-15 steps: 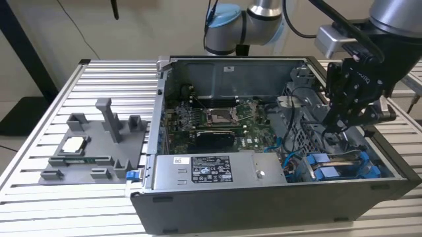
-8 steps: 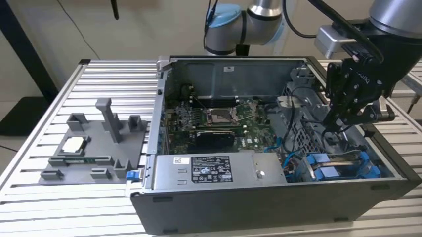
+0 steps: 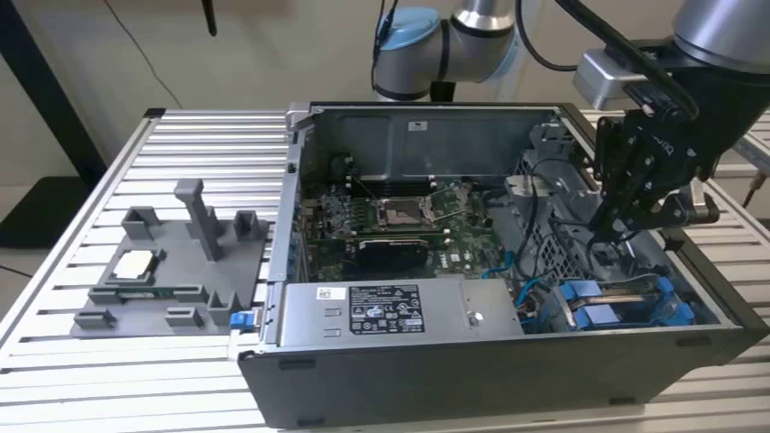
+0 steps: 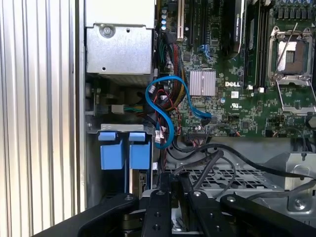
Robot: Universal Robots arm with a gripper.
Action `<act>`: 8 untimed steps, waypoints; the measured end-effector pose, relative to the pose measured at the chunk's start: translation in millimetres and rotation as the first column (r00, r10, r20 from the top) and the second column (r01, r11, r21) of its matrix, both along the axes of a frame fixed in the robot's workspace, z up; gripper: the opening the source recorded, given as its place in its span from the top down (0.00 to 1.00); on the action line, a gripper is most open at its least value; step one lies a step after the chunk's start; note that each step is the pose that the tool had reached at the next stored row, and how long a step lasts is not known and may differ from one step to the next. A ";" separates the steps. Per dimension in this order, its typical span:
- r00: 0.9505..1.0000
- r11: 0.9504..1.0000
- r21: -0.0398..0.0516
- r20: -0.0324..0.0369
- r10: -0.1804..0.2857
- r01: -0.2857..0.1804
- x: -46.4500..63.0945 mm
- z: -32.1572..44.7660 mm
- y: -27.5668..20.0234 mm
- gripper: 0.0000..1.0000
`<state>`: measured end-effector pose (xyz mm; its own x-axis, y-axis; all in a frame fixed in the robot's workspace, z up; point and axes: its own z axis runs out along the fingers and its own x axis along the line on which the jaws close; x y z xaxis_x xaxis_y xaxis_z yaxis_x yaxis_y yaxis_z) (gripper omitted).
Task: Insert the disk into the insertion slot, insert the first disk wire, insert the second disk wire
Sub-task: 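Insert the first disk wire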
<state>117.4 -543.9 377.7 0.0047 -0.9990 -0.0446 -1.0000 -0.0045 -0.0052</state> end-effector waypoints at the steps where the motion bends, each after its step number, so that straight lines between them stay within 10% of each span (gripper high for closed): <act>1: 1.000 1.000 0.000 0.000 0.000 0.000 0.2 -0.4 0.0 0.81; 8: 1.000 1.000 -0.001 0.000 0.000 0.000 1.9 -4.1 0.0 0.81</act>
<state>119.3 -543.9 373.6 0.0048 -0.9990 -0.0440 -1.0000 -0.0046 -0.0052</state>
